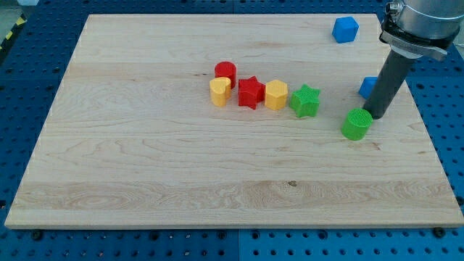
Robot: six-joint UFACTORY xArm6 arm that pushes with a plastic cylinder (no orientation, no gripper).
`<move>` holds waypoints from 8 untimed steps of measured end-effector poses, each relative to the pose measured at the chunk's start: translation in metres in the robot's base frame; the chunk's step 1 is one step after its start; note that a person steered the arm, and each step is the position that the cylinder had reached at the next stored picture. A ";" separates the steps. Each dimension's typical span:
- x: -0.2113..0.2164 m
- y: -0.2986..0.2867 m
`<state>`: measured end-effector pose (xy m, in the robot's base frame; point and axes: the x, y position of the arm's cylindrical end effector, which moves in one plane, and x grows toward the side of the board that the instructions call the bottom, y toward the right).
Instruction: Move the triangle to the top right corner
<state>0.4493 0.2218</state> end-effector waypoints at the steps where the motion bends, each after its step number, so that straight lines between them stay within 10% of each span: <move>1: -0.017 0.020; 8: -0.157 -0.014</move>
<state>0.2923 0.2082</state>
